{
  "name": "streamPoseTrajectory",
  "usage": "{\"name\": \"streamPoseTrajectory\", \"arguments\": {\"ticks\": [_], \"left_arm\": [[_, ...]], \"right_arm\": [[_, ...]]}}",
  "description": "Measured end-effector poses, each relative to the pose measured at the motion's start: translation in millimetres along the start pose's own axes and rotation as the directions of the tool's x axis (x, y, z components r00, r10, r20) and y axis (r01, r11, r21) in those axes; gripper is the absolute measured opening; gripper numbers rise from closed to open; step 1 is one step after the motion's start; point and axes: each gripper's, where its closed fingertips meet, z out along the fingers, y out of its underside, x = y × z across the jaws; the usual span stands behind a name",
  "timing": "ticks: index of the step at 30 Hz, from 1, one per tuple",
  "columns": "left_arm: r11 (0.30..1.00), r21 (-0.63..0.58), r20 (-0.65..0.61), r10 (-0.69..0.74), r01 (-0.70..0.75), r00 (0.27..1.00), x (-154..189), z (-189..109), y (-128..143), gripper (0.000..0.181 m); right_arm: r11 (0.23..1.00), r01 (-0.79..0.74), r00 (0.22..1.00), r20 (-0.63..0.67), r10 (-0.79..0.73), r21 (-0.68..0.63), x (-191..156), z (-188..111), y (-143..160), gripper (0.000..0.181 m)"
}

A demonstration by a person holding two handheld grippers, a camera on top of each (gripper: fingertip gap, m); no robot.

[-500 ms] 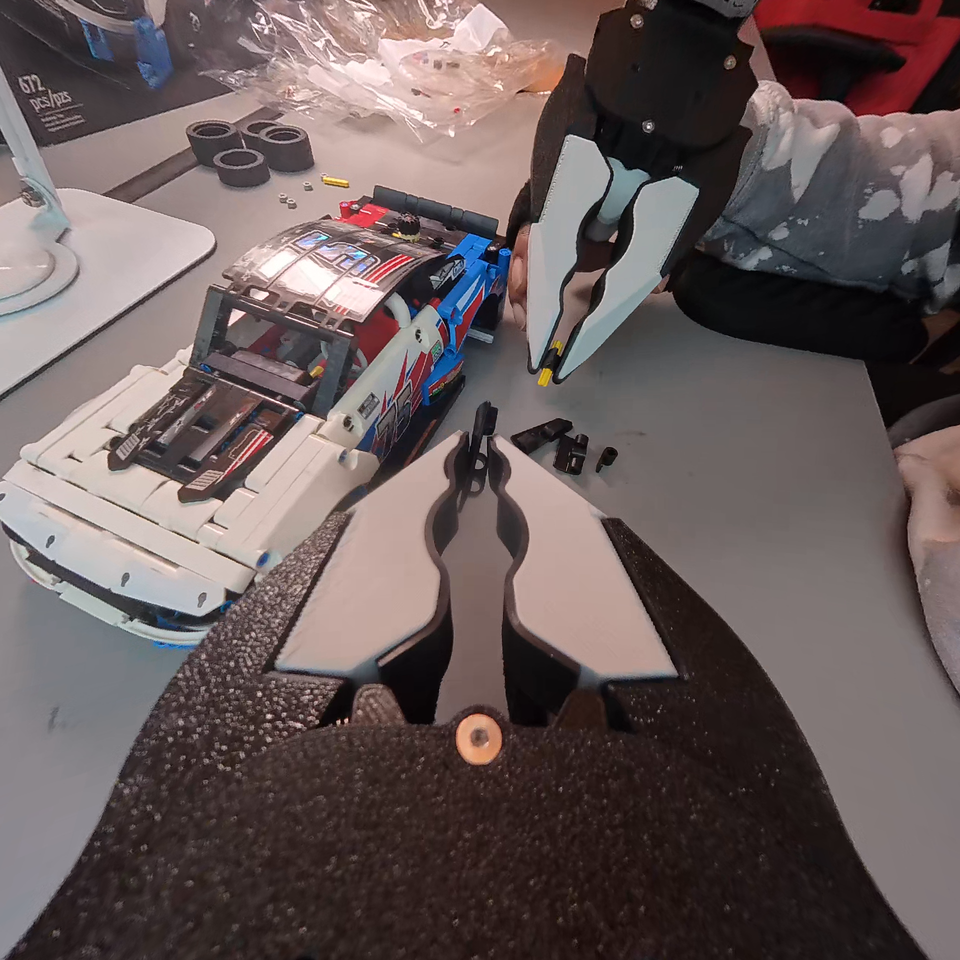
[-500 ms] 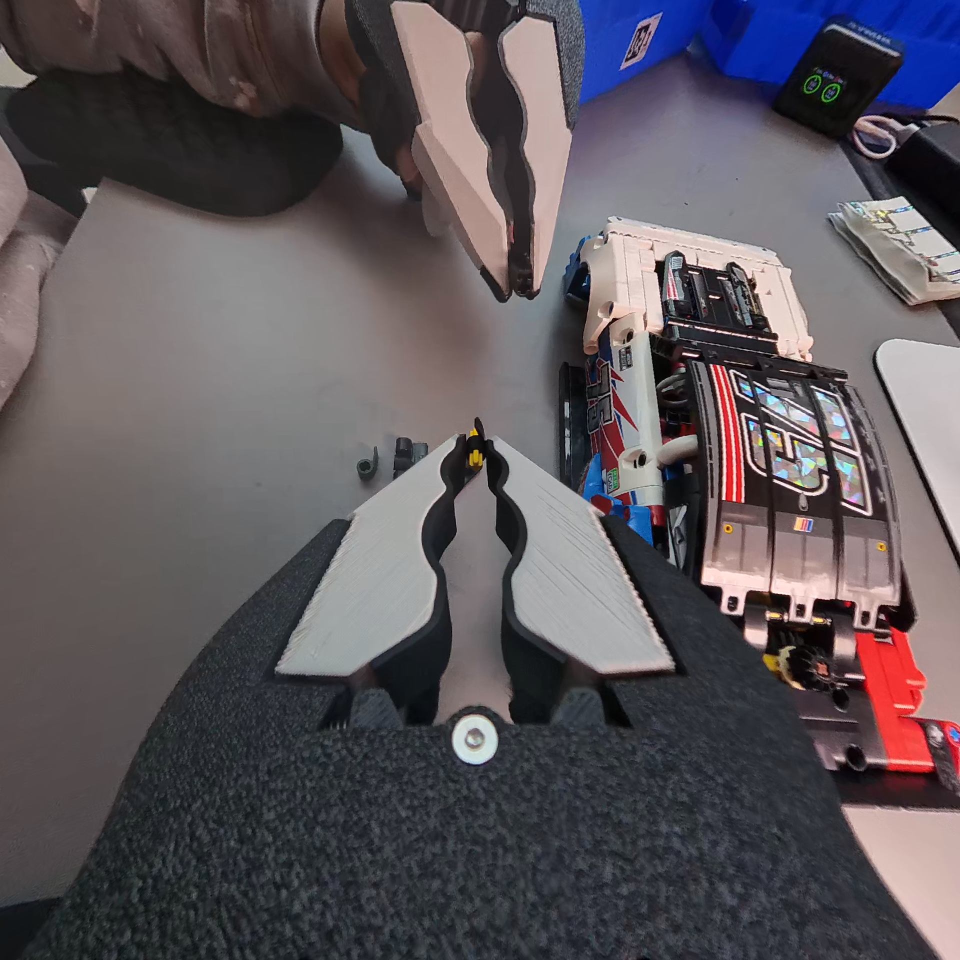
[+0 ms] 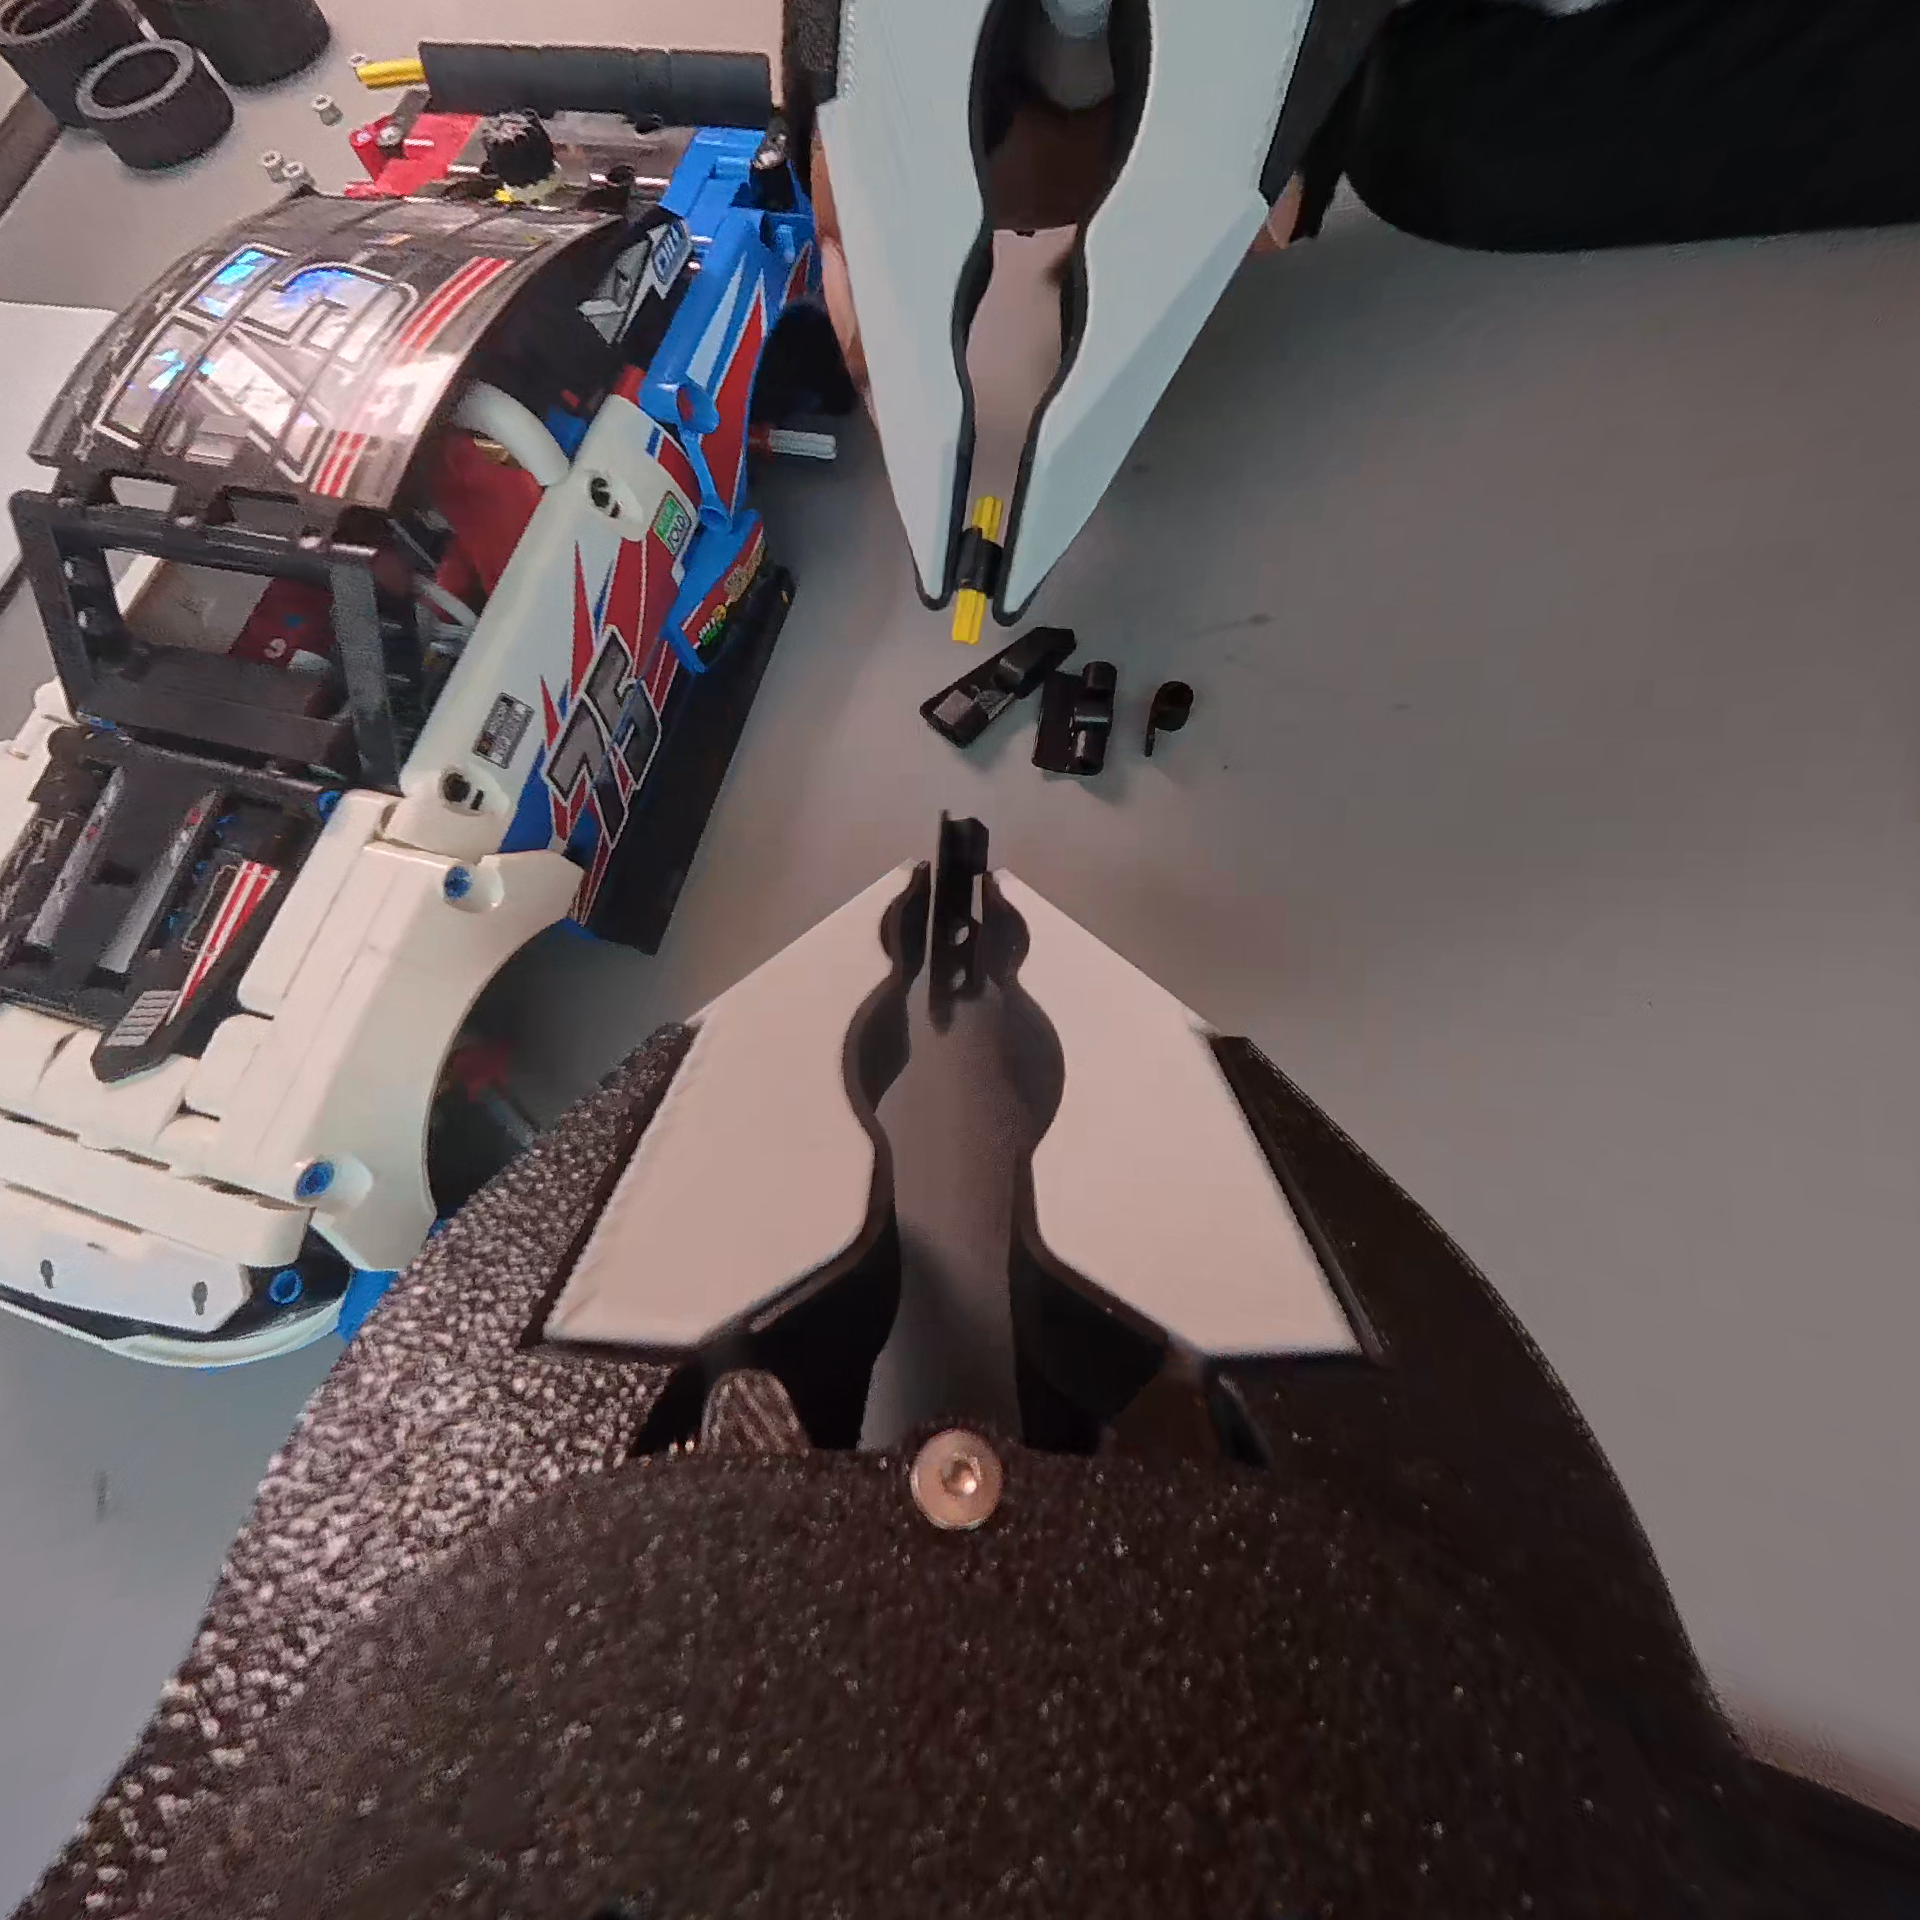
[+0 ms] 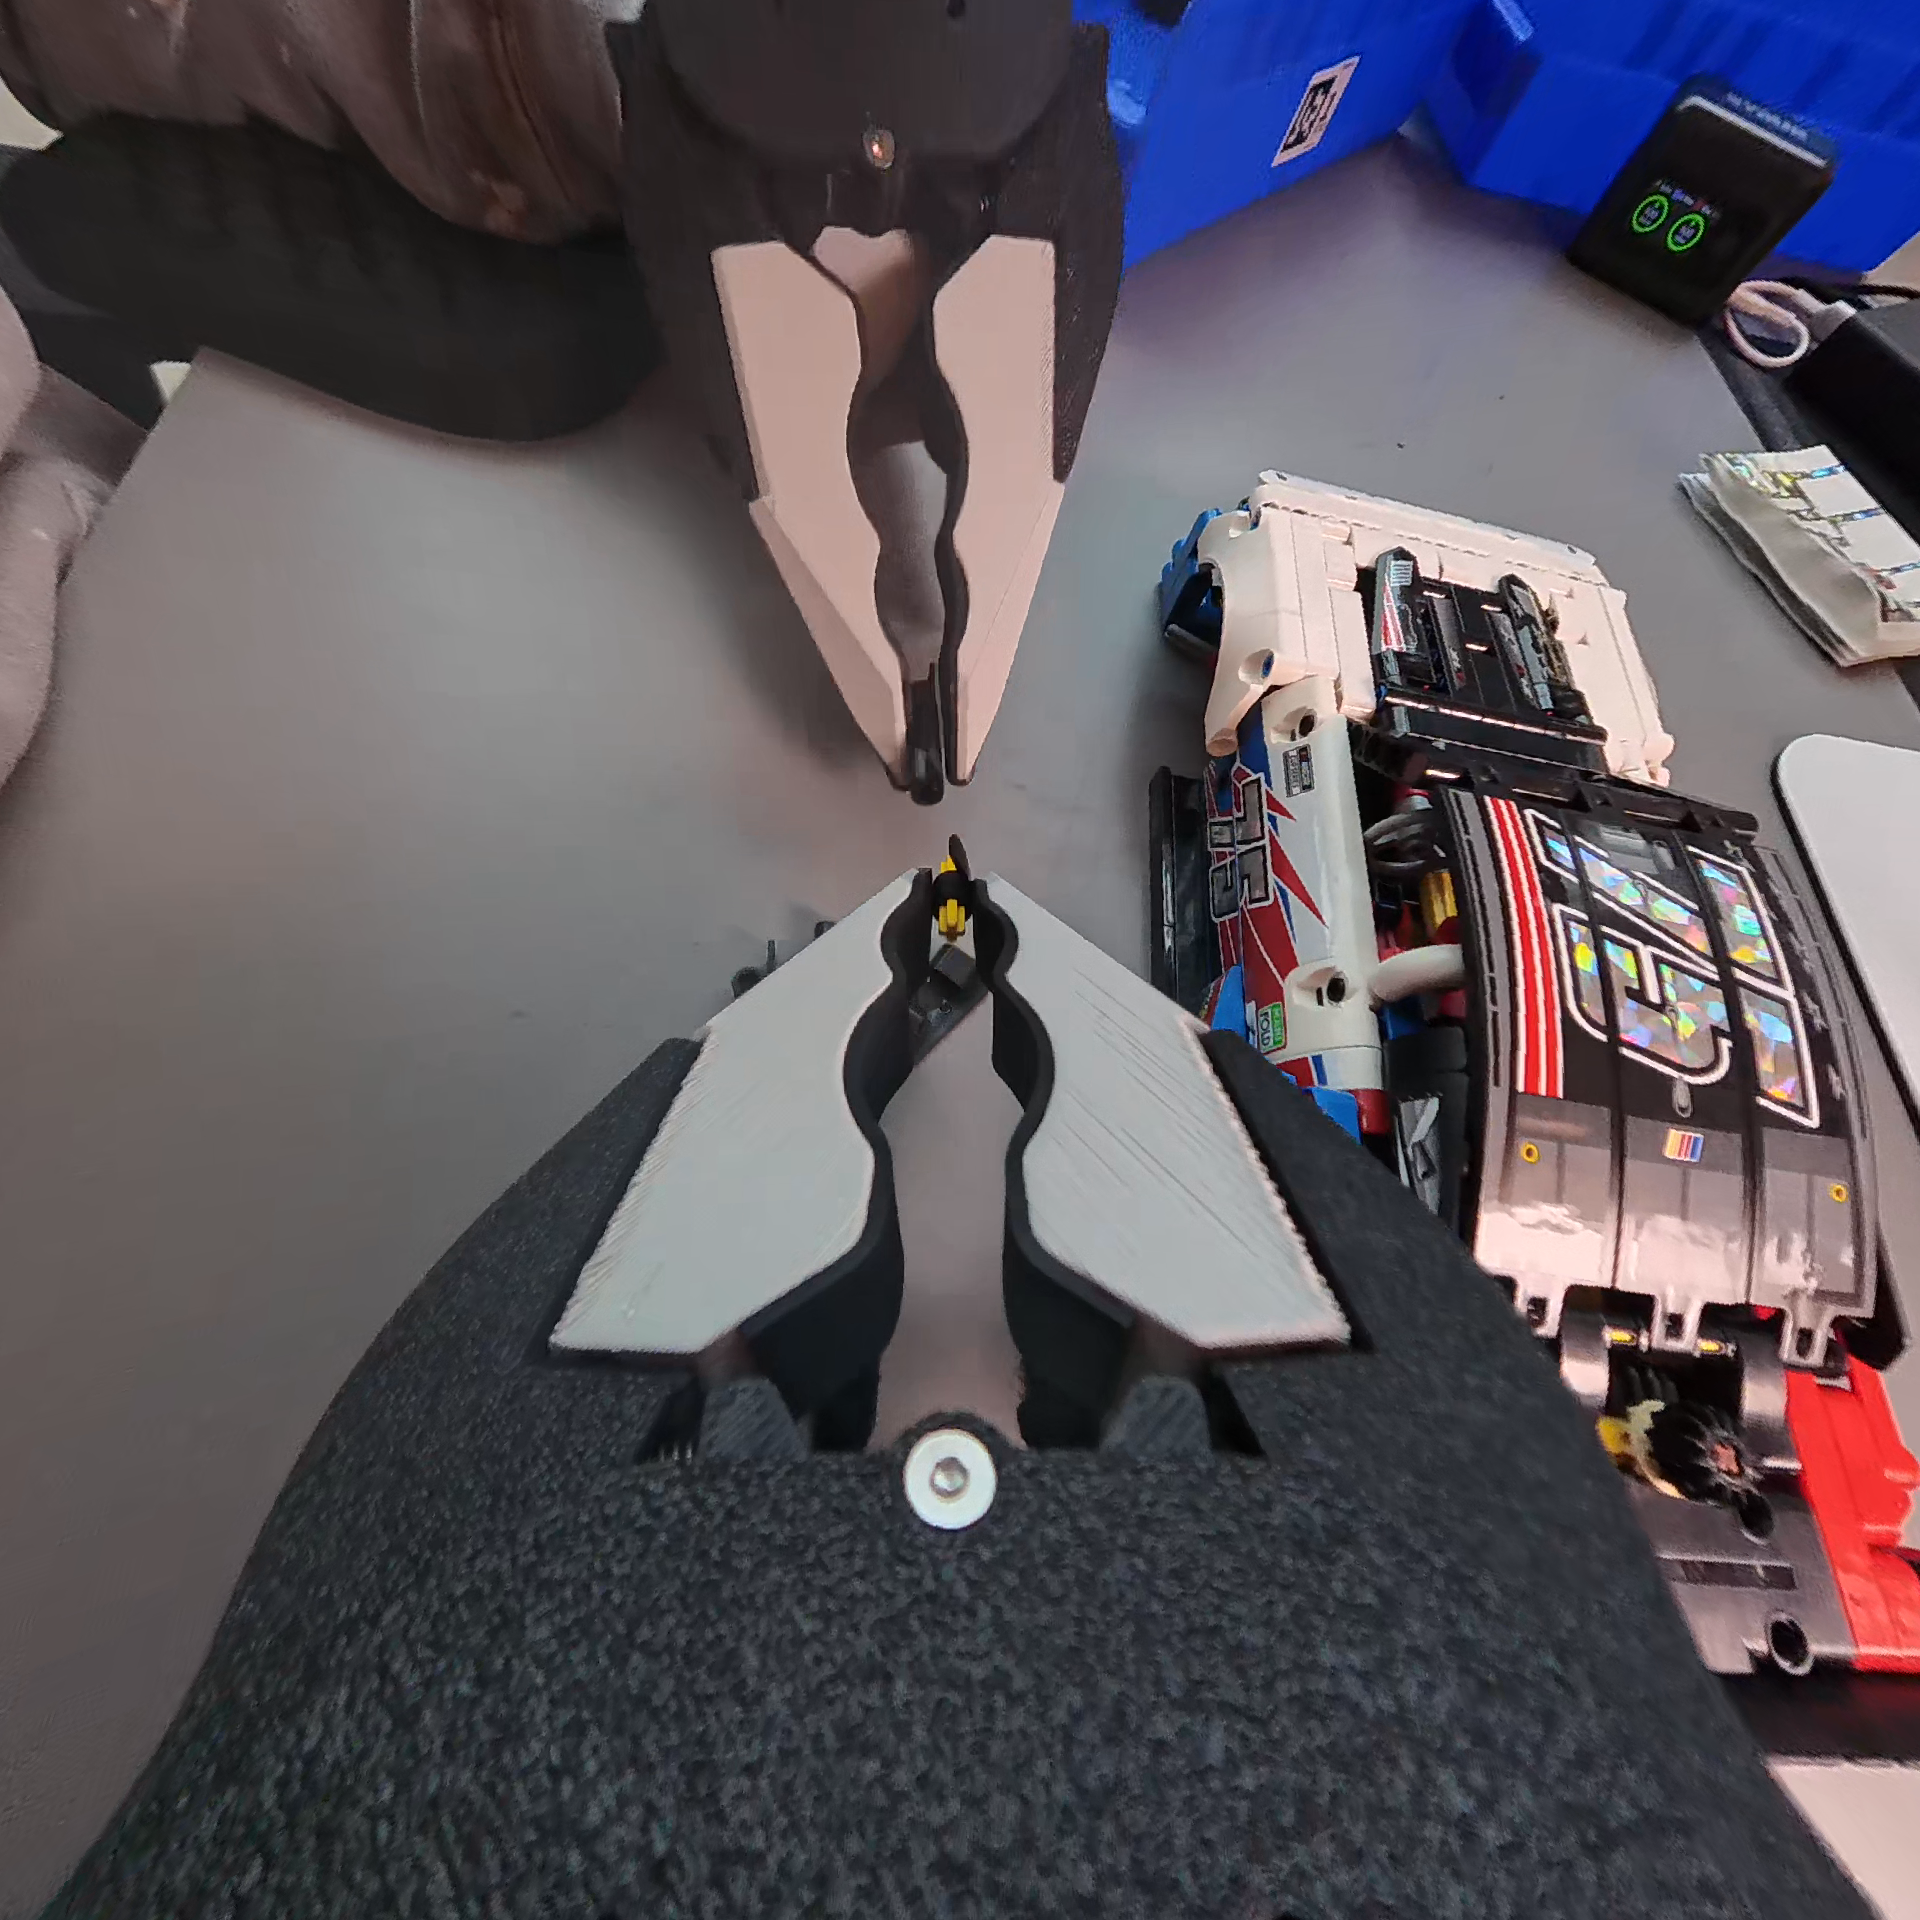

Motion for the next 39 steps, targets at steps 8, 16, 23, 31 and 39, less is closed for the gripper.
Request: {"name": "streamPoseTrajectory", "arguments": {"ticks": [8,16,23,31,39], "left_arm": [[0.983,0.179,-0.032,-0.039,0.044,0.999,3.6,-14.5,-32.9,0.024],[0.956,0.290,-0.052,-0.019,0.033,0.998,14.6,-24.7,-57.4,0.004],[0.960,0.278,-0.025,0.000,0.006,1.000,13.3,-25.9,-58.3,0.002],[0.961,0.274,-0.026,-0.018,0.025,0.999,11.0,-27.2,-58.0,0.002],[0.962,0.273,-0.026,-0.016,0.023,1.000,11.5,-25.7,-55.9,0.003]], "right_arm": [[0.987,-0.053,0.998,0.025,0.050,0.149,-2.1,-4.6,-26.0,0.006],[0.961,-0.118,0.990,0.106,0.094,0.251,-12.1,-6.7,-44.5,0.006],[0.949,-0.189,0.977,0.147,0.155,0.253,-12.1,-6.6,-45.1,0.006],[0.948,-0.197,0.974,0.158,0.160,0.250,-12.8,-8.1,-43.8,0.011],[0.952,-0.179,0.980,0.134,0.149,0.250,-11.2,-6.7,-44.1,0.006]]}}
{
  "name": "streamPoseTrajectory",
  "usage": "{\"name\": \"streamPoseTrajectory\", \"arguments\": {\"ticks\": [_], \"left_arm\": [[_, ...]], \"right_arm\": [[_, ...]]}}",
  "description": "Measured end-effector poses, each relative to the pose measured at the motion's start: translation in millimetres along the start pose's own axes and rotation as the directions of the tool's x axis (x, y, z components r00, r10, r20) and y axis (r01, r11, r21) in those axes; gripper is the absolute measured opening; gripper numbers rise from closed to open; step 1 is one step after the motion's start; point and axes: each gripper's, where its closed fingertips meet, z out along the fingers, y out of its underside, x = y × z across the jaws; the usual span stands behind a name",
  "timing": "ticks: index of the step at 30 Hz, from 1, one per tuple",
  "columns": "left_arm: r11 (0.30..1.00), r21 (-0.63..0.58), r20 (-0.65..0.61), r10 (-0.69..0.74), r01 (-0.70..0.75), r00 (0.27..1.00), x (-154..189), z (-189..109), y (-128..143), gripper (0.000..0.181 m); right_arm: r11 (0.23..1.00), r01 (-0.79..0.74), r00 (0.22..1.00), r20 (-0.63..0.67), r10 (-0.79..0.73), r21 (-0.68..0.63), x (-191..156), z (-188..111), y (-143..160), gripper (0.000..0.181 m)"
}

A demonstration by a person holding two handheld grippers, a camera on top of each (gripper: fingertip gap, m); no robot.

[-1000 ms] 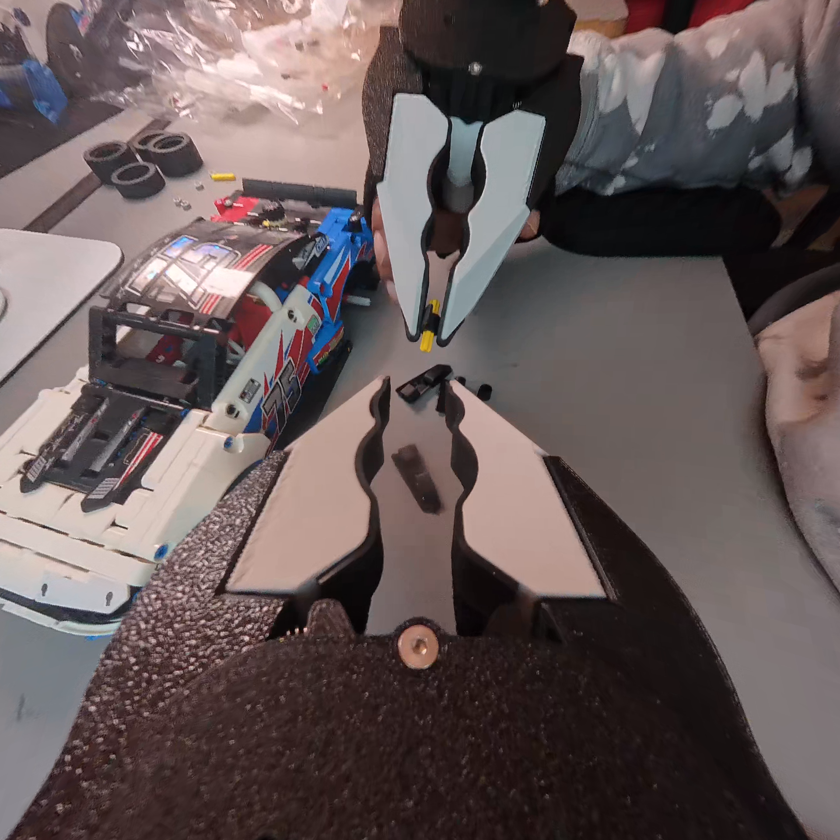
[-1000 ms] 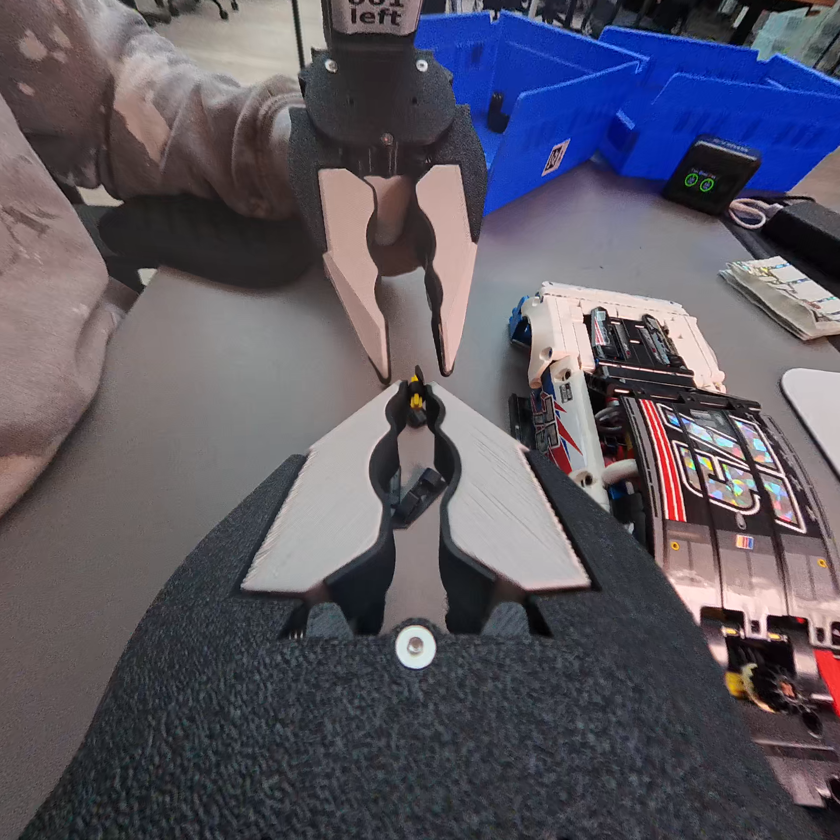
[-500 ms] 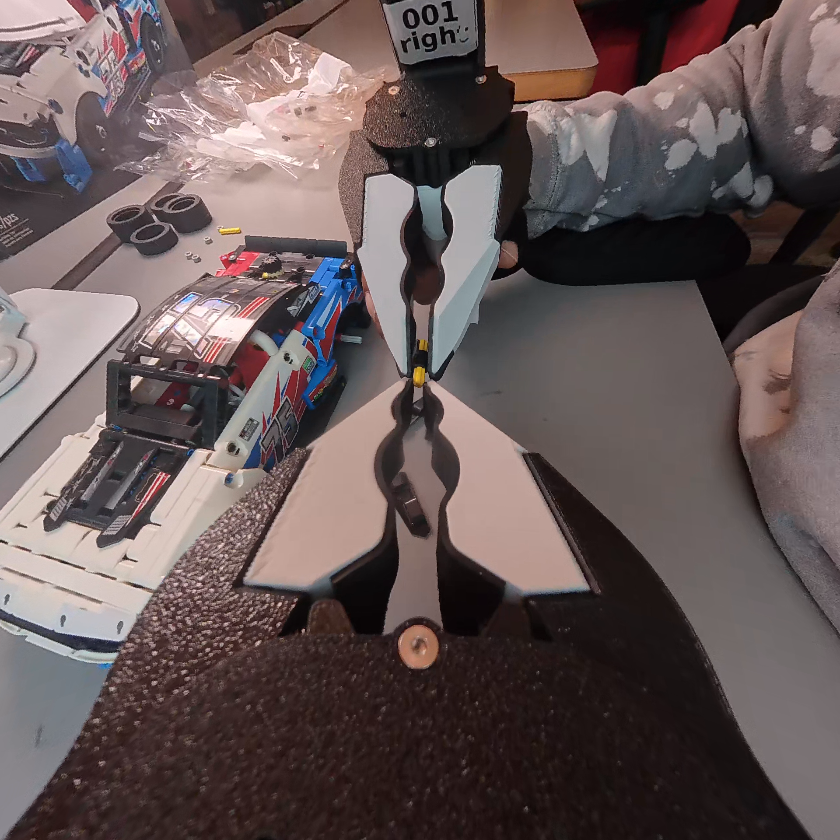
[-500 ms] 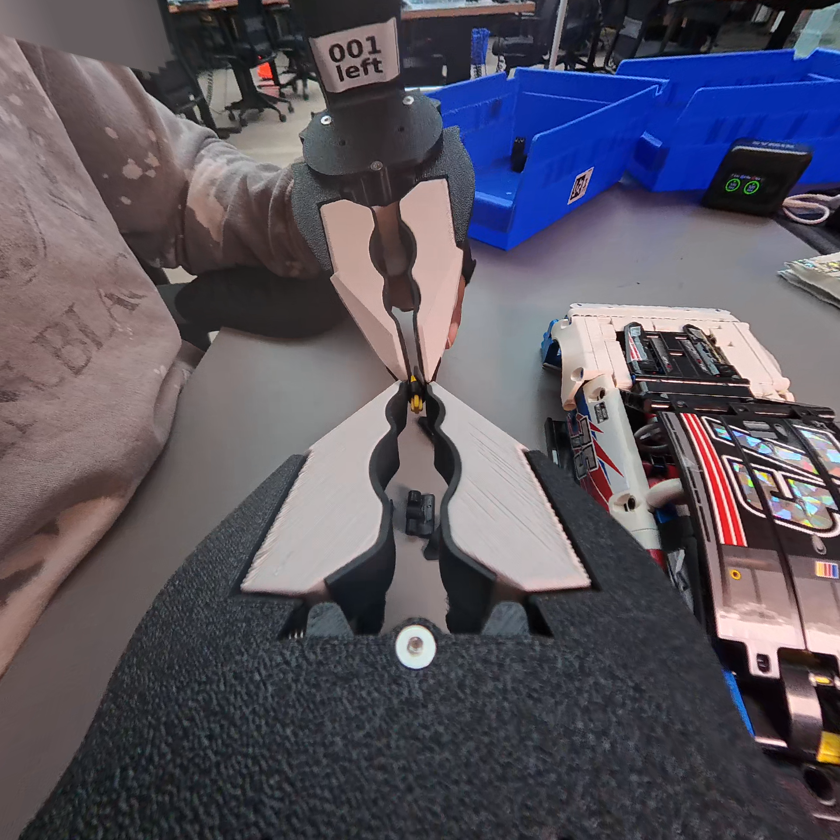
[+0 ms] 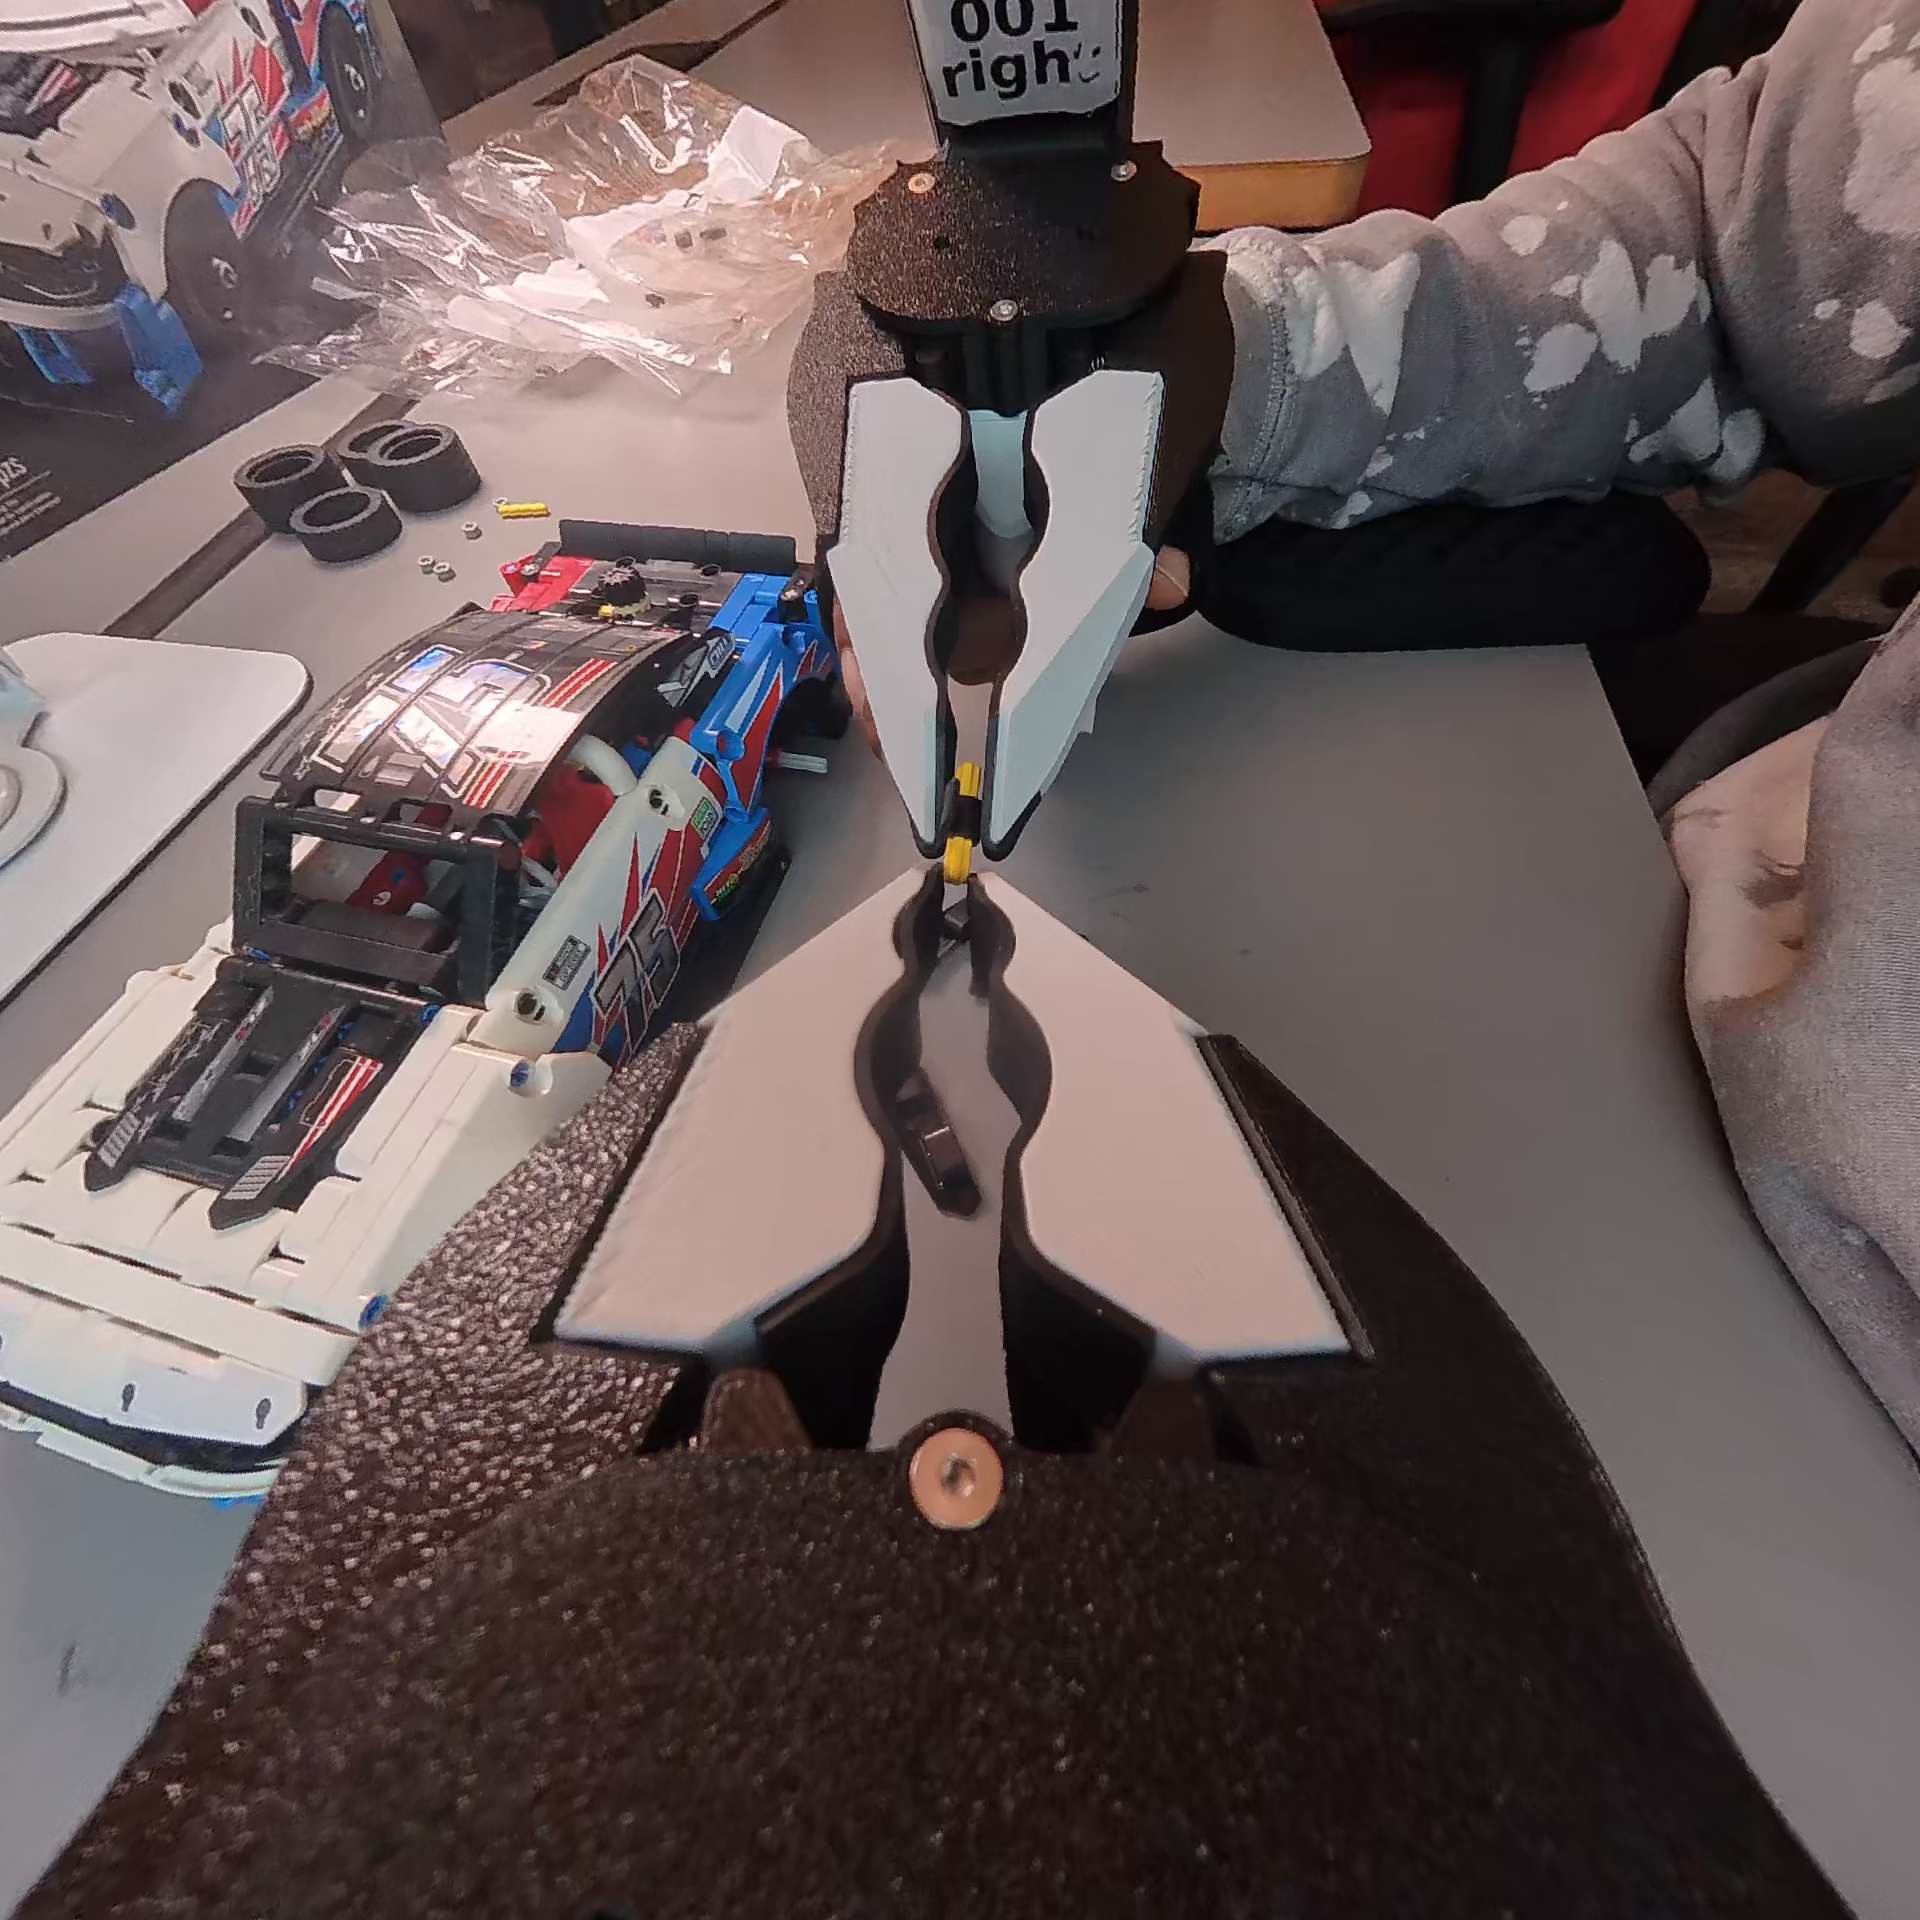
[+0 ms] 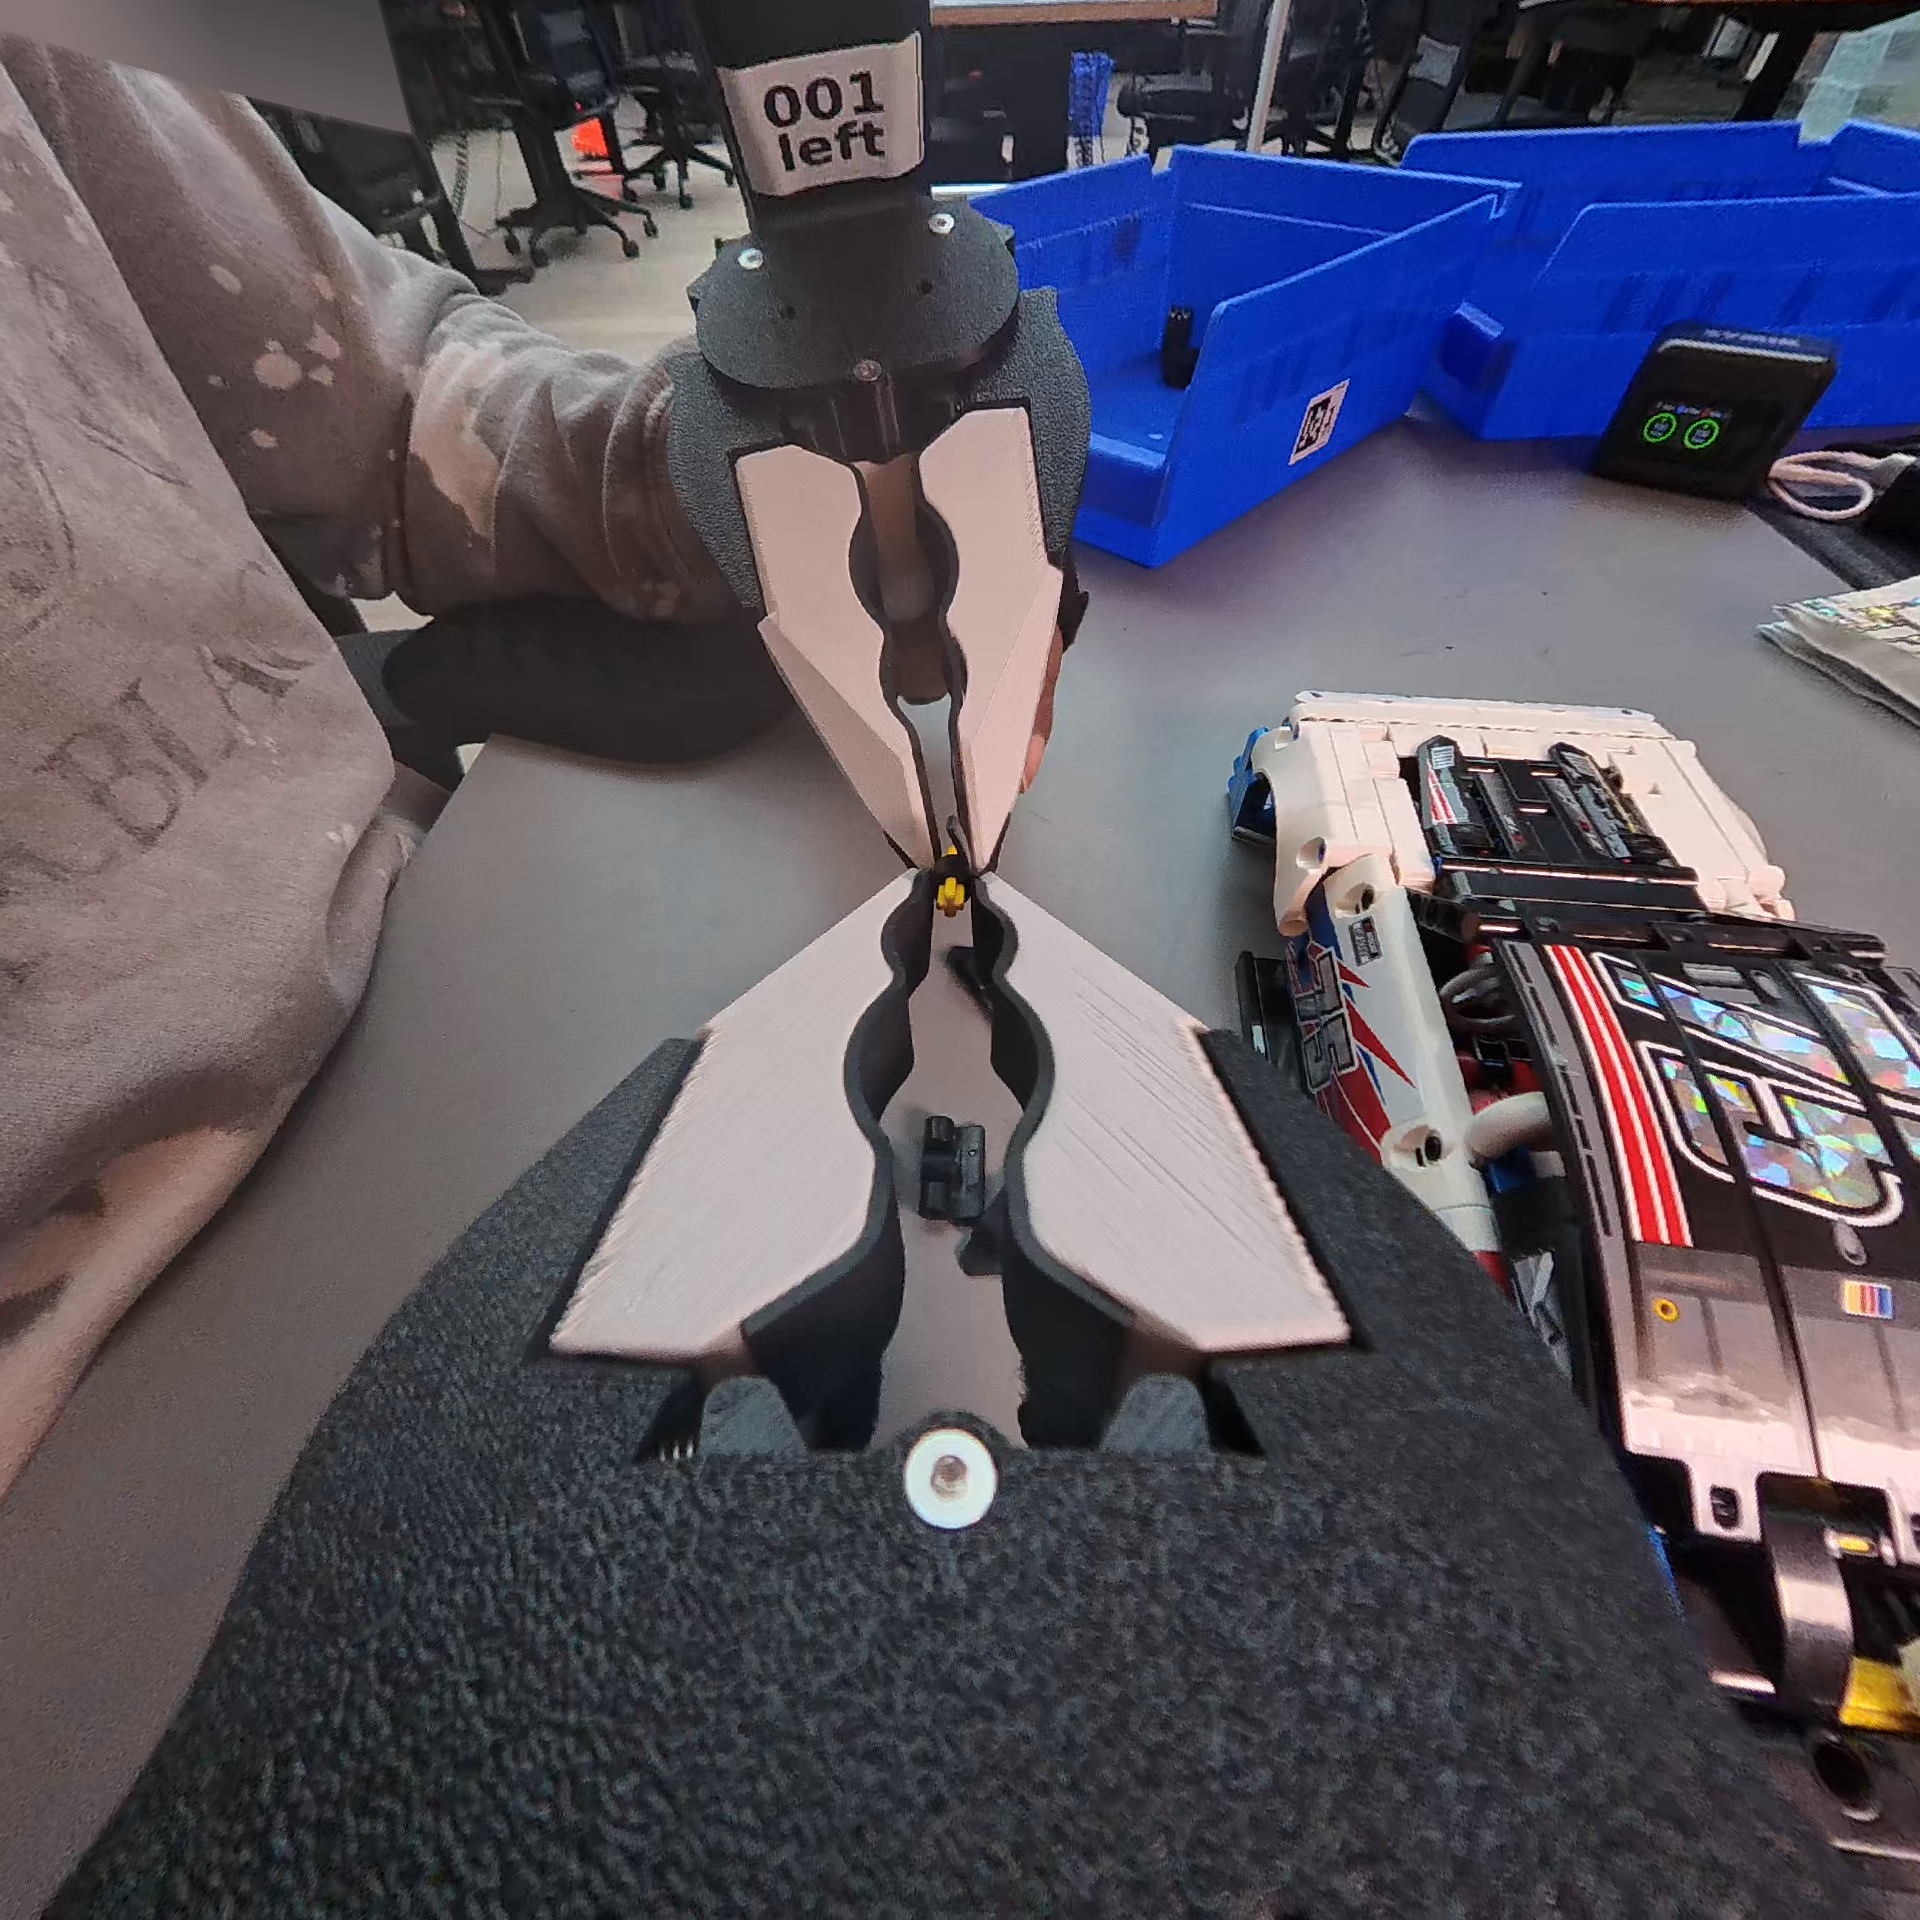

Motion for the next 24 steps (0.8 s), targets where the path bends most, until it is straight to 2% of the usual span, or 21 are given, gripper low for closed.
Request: {"name": "streamPoseTrajectory", "arguments": {"ticks": [3,8,17,24], "left_arm": [[1.000,0.014,-0.008,-0.001,0.001,1.000,1.9,-0.3,-2.3,0.010],[1.000,0.000,-0.019,-0.002,0.002,1.000,3.5,-0.2,-1.1,0.003],[0.999,-0.023,-0.004,-0.038,0.038,0.999,0.4,-1.2,-2.4,0.003],[0.995,0.029,-0.013,-0.095,0.096,0.995,-1.0,-7.7,-15.7,0.001]], "right_arm": [[1.000,-0.008,1.000,-0.002,0.008,0.003,0.9,0.3,-0.9,0.006],[1.000,-0.008,1.000,0.010,0.008,-0.002,-1.4,2.0,1.1,0.006],[1.000,0.007,1.000,0.007,-0.007,0.019,-0.7,1.4,-2.1,0.006],[0.997,0.036,0.999,0.003,-0.036,0.074,0.6,-6.0,-16.7,0.004]]}}
